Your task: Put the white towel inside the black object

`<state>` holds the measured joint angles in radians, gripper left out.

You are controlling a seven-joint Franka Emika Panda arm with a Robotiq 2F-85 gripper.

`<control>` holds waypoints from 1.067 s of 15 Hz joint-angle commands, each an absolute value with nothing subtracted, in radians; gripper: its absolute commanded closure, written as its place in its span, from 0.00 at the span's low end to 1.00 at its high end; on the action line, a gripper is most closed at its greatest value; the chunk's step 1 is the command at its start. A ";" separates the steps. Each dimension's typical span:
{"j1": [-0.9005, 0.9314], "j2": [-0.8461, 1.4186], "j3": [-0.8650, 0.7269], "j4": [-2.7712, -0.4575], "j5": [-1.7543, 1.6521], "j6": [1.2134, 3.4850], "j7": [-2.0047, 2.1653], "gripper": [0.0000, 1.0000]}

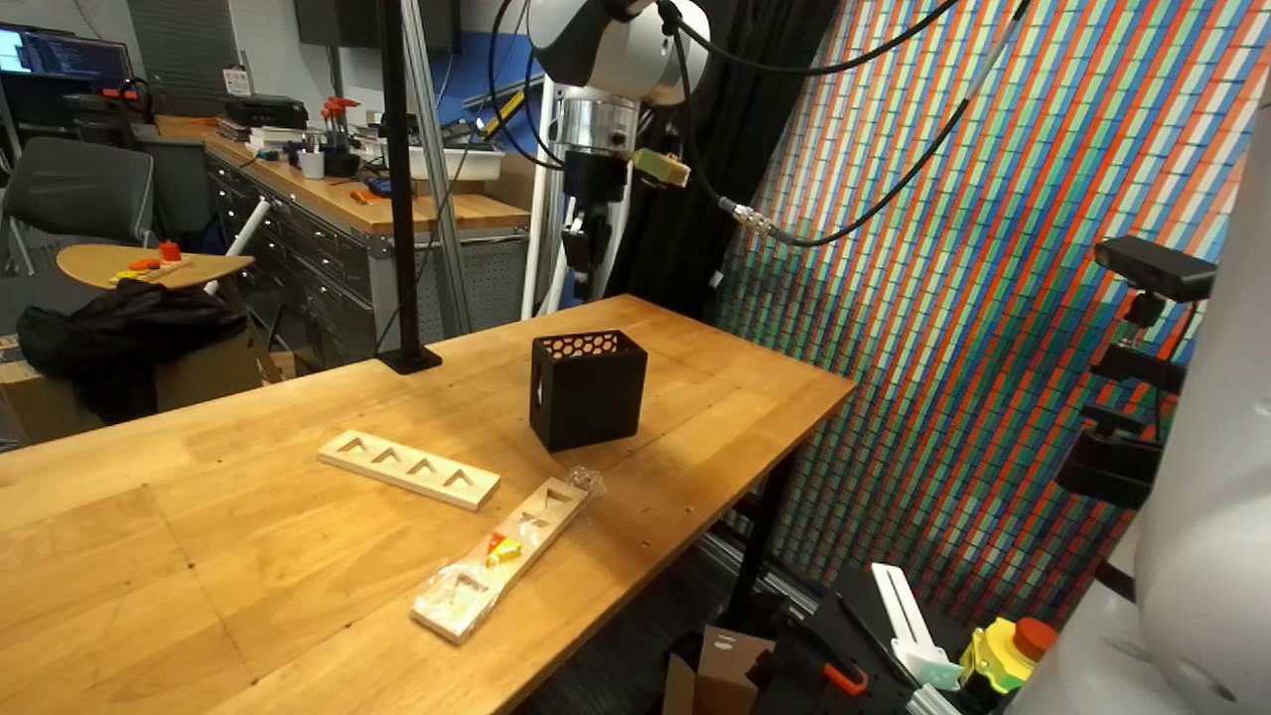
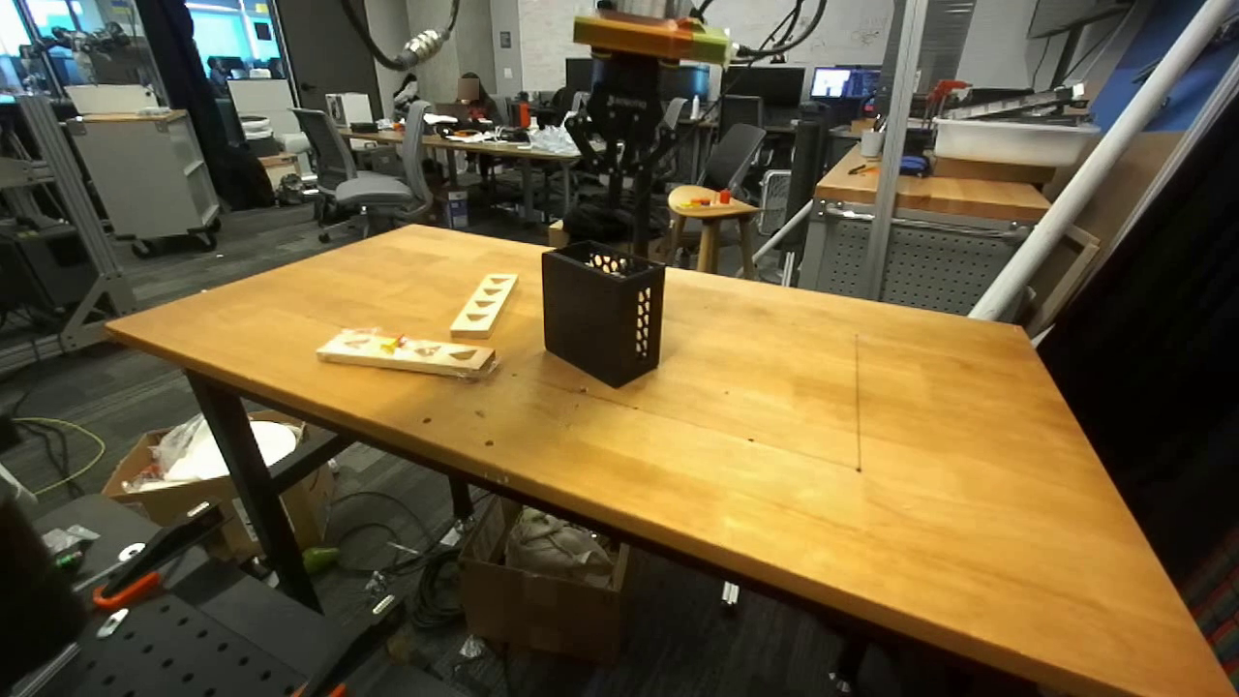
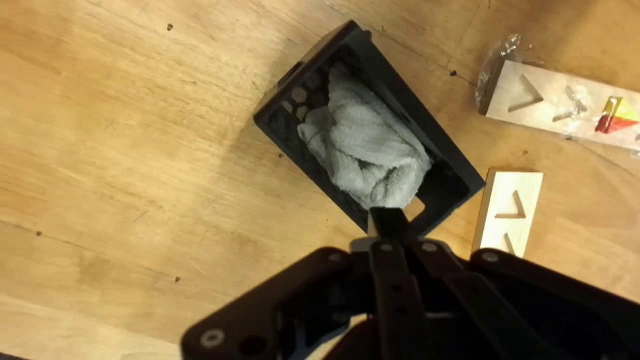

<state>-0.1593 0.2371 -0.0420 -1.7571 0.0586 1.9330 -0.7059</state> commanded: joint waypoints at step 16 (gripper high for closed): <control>-0.054 0.240 -0.038 -1.769 -0.120 1.940 -0.178 0.97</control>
